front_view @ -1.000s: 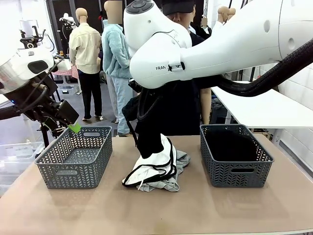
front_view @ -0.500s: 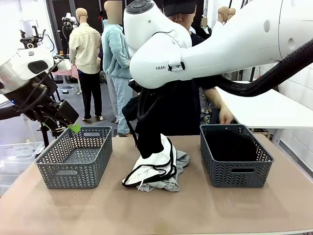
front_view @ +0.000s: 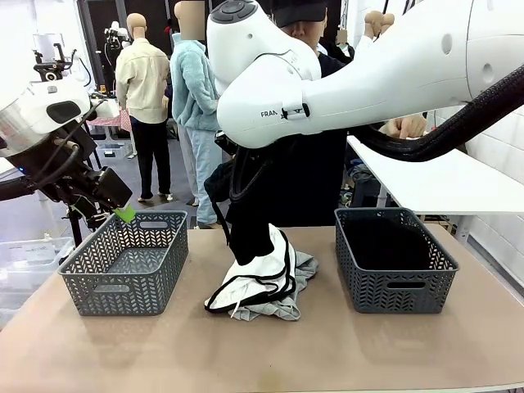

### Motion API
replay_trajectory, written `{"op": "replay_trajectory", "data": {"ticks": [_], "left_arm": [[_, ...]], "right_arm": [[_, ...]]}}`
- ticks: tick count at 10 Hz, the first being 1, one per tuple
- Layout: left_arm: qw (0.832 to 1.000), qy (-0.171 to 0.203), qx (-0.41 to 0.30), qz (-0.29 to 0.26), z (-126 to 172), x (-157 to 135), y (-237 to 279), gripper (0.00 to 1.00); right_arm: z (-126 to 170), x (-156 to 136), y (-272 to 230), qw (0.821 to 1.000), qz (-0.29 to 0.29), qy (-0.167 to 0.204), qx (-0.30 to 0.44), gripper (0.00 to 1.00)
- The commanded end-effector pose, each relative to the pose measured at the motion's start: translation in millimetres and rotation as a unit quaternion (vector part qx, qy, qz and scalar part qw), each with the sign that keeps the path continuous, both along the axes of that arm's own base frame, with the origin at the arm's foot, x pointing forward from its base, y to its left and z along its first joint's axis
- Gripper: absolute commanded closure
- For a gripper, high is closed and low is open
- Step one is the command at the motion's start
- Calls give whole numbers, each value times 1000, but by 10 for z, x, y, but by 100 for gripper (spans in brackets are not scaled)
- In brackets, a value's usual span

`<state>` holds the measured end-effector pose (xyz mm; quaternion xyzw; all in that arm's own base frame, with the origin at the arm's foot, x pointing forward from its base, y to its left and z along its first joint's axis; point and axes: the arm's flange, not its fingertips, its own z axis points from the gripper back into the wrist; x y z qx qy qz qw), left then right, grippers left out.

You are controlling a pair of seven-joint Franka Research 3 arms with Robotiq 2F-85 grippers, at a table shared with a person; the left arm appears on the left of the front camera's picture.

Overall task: Sort the tops and bottoms.
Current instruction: Sort the clothes according to human instructions.

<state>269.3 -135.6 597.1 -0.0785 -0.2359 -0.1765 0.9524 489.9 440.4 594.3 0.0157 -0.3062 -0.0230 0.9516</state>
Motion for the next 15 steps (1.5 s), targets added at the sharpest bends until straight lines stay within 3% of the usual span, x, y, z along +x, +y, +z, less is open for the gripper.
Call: {"op": "replay_trajectory", "data": {"ticks": [1, 9, 12, 14, 15], "left_arm": [[1000, 4, -1, -2, 0, -7, 17, 13], [1000, 4, -1, -2, 0, -7, 17, 13], [1000, 4, -1, -2, 0, -7, 17, 13], [1000, 4, -1, -2, 0, -7, 17, 13], [1000, 4, -1, -2, 0, -7, 17, 13]], "right_arm": [[42, -5, -16, 1000, 0, -4, -1, 100], [0, 0, 0, 1000, 0, 0, 0, 100], [720, -264, -384, 998, 14, 21, 57, 100], [1089, -357, -775, 998, -17, -13, 57, 100], [1160, -410, -999, 999, -29, -3, 42, 100]]}}
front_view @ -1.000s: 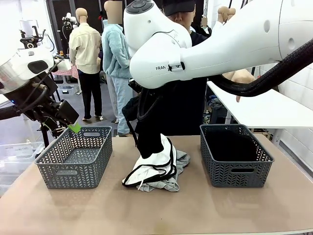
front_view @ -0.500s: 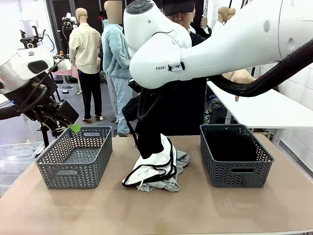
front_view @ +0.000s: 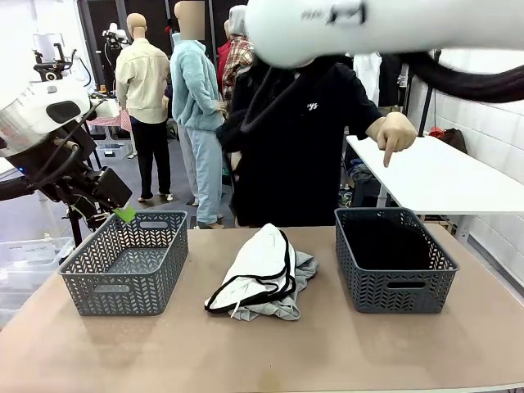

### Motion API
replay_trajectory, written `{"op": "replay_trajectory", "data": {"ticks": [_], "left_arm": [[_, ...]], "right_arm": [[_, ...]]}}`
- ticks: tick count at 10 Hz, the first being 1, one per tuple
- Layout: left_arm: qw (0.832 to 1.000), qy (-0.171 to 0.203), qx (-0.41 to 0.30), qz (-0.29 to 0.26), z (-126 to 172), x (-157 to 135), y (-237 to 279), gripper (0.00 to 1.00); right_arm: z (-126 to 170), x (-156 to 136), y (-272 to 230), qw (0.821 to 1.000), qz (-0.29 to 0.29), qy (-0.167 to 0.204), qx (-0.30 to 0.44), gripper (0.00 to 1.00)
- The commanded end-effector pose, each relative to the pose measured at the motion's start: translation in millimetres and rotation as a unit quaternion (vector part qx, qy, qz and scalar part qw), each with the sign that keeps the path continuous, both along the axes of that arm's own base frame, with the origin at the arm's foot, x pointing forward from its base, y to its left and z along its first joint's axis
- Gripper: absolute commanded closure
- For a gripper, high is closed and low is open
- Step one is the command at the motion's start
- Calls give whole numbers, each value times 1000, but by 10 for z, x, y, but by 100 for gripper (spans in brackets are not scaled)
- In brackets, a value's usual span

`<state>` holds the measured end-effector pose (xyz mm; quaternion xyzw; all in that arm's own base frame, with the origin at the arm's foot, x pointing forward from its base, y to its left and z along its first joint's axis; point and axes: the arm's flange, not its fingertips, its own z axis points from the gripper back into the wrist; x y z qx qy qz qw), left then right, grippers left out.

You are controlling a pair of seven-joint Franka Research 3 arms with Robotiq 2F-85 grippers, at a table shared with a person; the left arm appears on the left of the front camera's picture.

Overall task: Sort the tops and bottoms.
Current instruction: Sort the clothes according to human instructions.

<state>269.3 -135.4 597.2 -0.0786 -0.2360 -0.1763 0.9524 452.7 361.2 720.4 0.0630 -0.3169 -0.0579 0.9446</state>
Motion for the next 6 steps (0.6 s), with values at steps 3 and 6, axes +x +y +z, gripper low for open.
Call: {"op": "replay_trajectory", "data": {"ticks": [3, 6], "left_arm": [[1000, 4, -1, -2, -1, -6, 14, 13], [1000, 4, -1, -2, -1, -6, 14, 13]], "right_arm": [[-208, -39, -893, 997, -19, 69, -31, 100], [-49, 30, -735, 998, -26, 46, -38, 100]]}}
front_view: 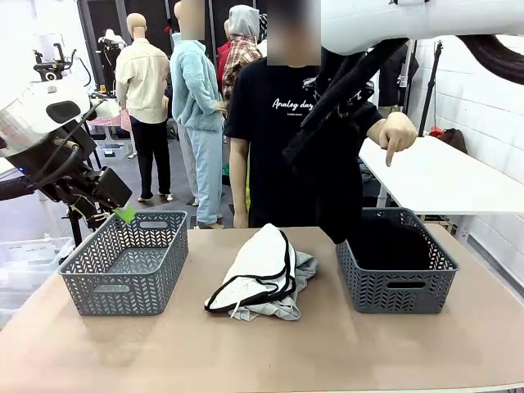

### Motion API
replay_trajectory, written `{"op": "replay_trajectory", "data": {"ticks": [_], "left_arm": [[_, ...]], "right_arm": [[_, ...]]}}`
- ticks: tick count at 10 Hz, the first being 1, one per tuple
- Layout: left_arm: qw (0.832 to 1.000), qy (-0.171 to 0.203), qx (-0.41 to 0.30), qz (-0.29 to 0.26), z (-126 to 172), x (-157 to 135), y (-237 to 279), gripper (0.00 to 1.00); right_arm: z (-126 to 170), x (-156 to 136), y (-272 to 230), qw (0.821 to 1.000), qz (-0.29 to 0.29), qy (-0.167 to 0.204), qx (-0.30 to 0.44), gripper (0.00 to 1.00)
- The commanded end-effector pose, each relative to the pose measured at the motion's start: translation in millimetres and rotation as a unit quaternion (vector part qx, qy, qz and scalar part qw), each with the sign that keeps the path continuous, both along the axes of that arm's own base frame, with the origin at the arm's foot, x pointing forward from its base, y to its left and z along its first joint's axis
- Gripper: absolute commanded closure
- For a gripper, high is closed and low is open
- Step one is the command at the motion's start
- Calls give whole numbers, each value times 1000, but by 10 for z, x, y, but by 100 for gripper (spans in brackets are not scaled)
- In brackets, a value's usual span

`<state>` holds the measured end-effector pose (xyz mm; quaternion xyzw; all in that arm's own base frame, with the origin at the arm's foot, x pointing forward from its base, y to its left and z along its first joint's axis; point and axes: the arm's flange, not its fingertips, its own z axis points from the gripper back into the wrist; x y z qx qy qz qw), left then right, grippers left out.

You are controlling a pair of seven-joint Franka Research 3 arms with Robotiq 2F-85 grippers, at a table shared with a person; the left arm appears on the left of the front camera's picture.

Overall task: Sort the tops and bottoms.
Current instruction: Sort the clothes according to human instructions.

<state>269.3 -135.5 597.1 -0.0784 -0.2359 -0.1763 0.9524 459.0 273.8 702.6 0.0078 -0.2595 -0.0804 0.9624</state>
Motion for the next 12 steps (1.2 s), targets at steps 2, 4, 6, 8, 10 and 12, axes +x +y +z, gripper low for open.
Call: {"op": "replay_trajectory", "data": {"ticks": [2, 4, 6, 8, 10, 12], "left_arm": [[1000, 4, -1, -2, 1, -7, 15, 13], [1000, 4, -1, -2, 1, -7, 15, 13], [1000, 4, -1, -2, 1, -7, 15, 13], [1000, 4, -1, -2, 1, -7, 15, 13], [1000, 4, -1, -2, 1, -7, 15, 13], [1000, 4, -1, -2, 1, -7, 15, 13]], "right_arm": [[129, -33, 140, 1000, 9, -18, 4, 100], [129, -33, 140, 1000, 9, -18, 4, 100], [107, -3, -45, 1000, 5, -8, -6, 100], [72, 175, -541, 1000, -4, 2, -9, 100], [4, 395, -911, 999, -33, 10, 20, 100], [-155, 500, -1174, 998, -43, 50, 6, 100]]}}
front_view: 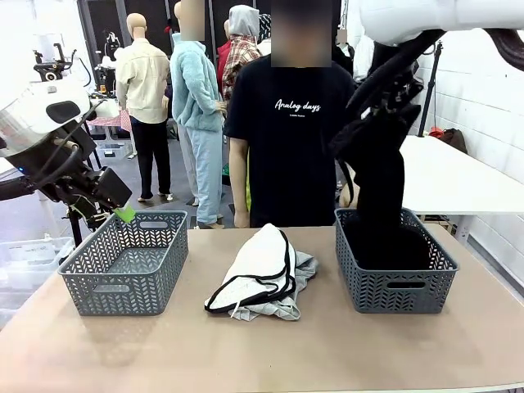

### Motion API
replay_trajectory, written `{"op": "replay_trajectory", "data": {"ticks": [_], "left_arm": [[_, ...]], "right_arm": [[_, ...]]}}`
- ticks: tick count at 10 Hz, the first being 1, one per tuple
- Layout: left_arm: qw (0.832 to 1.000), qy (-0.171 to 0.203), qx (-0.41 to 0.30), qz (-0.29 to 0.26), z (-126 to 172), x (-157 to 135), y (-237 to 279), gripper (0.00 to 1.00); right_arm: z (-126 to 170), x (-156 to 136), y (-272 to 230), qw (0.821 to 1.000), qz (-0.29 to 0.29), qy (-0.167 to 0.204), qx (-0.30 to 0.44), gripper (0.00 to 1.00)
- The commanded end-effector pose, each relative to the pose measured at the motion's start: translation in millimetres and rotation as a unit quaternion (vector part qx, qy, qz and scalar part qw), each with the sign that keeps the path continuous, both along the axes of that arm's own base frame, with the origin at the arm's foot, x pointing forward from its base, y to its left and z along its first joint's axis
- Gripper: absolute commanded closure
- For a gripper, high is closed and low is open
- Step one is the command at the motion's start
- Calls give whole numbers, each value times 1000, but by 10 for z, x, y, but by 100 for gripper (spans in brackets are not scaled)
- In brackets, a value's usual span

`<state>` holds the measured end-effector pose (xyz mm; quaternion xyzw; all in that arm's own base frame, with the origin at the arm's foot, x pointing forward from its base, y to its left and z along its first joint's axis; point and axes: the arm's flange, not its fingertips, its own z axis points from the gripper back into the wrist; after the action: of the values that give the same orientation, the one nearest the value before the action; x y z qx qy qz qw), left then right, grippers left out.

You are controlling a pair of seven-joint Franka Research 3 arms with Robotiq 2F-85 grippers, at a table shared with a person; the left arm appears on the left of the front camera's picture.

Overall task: Sort the tops and bottoms.
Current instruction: Sort the clothes according to human instructions.

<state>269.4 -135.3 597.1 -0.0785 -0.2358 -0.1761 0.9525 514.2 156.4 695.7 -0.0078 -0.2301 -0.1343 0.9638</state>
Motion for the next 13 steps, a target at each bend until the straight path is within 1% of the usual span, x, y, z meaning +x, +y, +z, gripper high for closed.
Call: {"op": "replay_trajectory", "data": {"ticks": [1, 2, 3, 5, 6, 7, 8, 9, 11, 12, 13], "left_arm": [[1000, 4, -1, -2, 0, -7, 14, 13], [1000, 4, -1, -2, 0, -7, 14, 13], [1000, 4, -1, -2, 0, -7, 14, 13], [1000, 4, -1, -2, 0, -7, 14, 13], [1000, 4, -1, -2, 0, -7, 14, 13], [1000, 4, -1, -2, 0, -7, 14, 13], [1000, 4, -1, -2, 0, -7, 14, 13], [1000, 4, -1, -2, 0, -7, 14, 13], [1000, 4, -1, -2, 0, -7, 14, 13], [1000, 4, -1, -2, 0, -7, 14, 13], [1000, 4, -1, -2, 0, -7, 14, 13]], "right_arm": [[-260, -43, -113, 999, 9, 46, -21, 100], [-581, -37, -238, 996, -11, 73, -41, 100], [-843, -25, -313, 993, -62, 73, -73, 100], [-1164, -86, -439, 985, -105, 82, -106, 100], [-1238, -174, -462, 986, -106, 80, -97, 100], [-1315, -238, -476, 985, -120, 71, -100, 100], [-1417, -270, -475, 986, -139, 59, -77, 100], [-1331, -94, -491, 984, -107, 100, -99, 100], [-1331, -94, -491, 984, -107, 100, -99, 100], [-1379, -161, -480, 984, -117, 93, -93, 100], [-1268, -178, -398, 988, -81, 40, -122, 100]]}}
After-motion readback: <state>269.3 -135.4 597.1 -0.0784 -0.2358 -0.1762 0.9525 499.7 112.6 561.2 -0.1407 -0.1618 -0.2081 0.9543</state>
